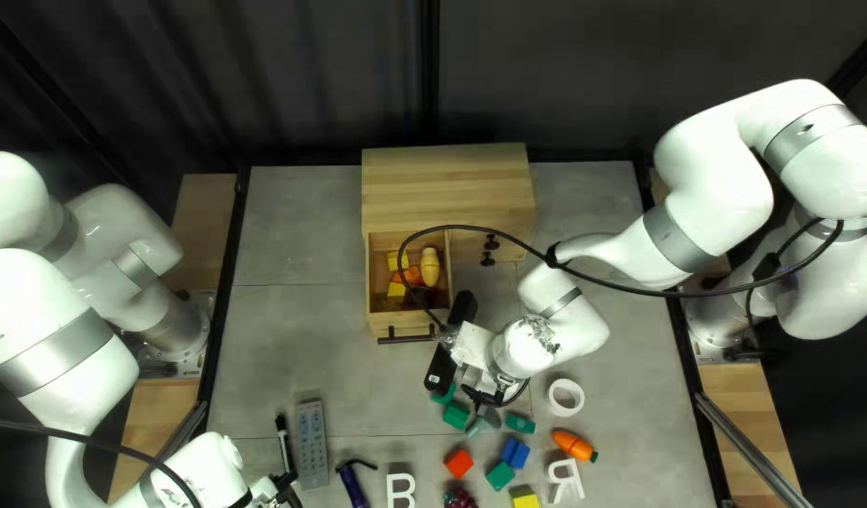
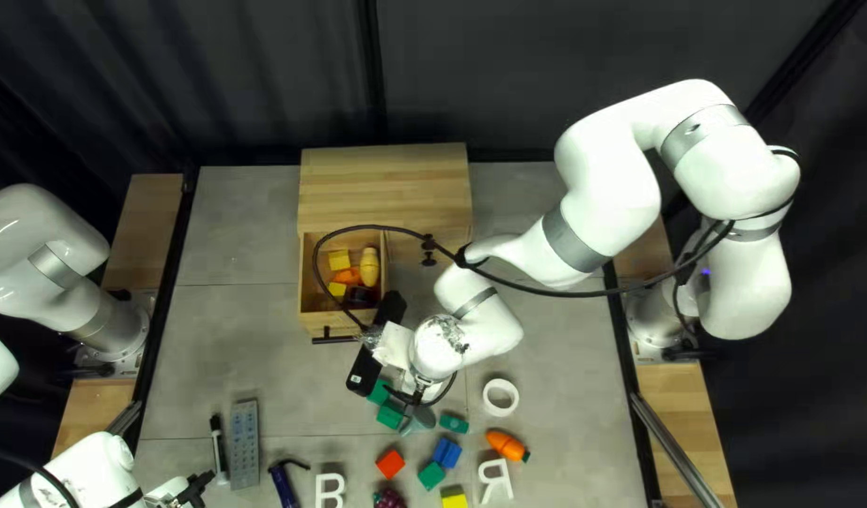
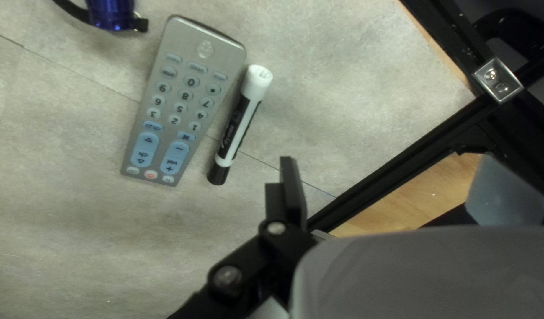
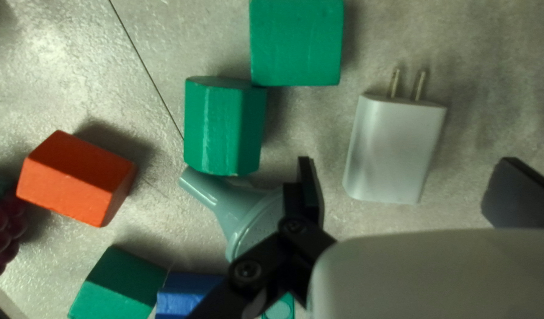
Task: Open drawers and place objects into drawer and close
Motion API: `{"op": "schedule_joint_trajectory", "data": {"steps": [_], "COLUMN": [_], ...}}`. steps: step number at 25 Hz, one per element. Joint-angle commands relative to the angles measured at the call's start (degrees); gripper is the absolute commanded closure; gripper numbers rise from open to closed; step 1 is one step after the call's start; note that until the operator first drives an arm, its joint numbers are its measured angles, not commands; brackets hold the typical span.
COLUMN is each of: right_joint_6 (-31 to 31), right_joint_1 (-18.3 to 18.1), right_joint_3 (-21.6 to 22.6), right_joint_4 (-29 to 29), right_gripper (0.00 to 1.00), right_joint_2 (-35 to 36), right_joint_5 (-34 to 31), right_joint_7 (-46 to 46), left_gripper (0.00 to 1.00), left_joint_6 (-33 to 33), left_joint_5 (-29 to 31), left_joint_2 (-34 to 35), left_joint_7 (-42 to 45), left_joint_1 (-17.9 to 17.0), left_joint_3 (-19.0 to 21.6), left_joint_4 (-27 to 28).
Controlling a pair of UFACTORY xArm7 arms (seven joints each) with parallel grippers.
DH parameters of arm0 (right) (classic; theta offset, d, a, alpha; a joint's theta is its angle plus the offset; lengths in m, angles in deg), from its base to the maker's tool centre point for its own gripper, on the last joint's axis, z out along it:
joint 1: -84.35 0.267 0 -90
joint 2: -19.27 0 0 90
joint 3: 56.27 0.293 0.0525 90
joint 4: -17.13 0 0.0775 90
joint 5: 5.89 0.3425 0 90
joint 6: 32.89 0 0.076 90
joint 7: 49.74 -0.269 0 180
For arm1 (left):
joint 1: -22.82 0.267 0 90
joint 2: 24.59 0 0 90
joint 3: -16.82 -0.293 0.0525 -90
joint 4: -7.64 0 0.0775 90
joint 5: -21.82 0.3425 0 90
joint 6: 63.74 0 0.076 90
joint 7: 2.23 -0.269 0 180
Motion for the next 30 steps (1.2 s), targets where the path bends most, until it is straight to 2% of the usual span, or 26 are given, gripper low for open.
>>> {"op": "schedule_joint_trajectory", "data": {"steps": [1, 10, 11, 12, 13, 14, 15, 17, 24, 27, 30], "right_joint_6": [-0.89, -3.18, -3.28, -3.3, -3.3, -3.29, -3.17, -2.93, 0.02, 2.92, 9.32], "right_joint_1": [0.06, 0.64, 0.75, 0.79, 0.86, 0.87, 0.91, 1.05, 0.85, 0.43, 0.05], "right_joint_3": [-0.36, -1.19, -1.3, -1.34, -1.41, -1.41, -1.41, -1.43, -0.62, 0.02, 0.42], "right_joint_4": [-0.19, -0.73, -0.75, -0.75, -0.61, -0.58, -0.43, -0.31, 0.11, 0.14, 2.16], "right_gripper": [0.0, 0.0, 0.03, 0.31, 0.45, 0.72, 0.83, 0.92, 0.92, 0.92, 0.92], "right_joint_2": [0.24, 0.79, 0.84, 0.86, 1.03, 1.06, 1.16, 1.2, -0.42, -3.24, -7.21], "right_joint_5": [-0.59, -2.4, -2.67, -2.77, -2.94, -2.96, -3.04, -3.17, -1.53, 0.18, 2.02], "right_joint_7": [-0.36, -1.69, -1.78, -1.82, -1.83, -1.81, -1.71, -1.75, -0.98, 0.27, 2.88], "left_gripper": [0.0, 0.0, 0.0, 0.0, 0.0, 0.0, 0.0, 0.0, 0.0, 0.0, 0.0], "left_joint_6": [0.0, 0.0, 0.0, 0.0, 0.0, 0.0, 0.0, 0.0, 0.0, 0.0, 0.0], "left_joint_5": [0.0, 0.0, 0.0, 0.0, 0.0, 0.0, 0.0, 0.0, 0.0, 0.0, 0.0], "left_joint_2": [0.0, 0.0, 0.0, 0.0, 0.0, 0.0, 0.0, 0.0, 0.0, 0.0, 0.0], "left_joint_7": [0.0, 0.0, 0.0, 0.0, 0.0, 0.0, 0.0, 0.0, 0.0, 0.0, 0.0], "left_joint_1": [0.0, 0.0, 0.0, 0.0, 0.0, 0.0, 0.0, 0.0, 0.0, 0.0, 0.0], "left_joint_3": [0.0, 0.0, 0.0, 0.0, 0.0, 0.0, 0.0, 0.0, 0.0, 0.0, 0.0], "left_joint_4": [0.0, 0.0, 0.0, 0.0, 0.0, 0.0, 0.0, 0.0, 0.0, 0.0, 0.0]}}
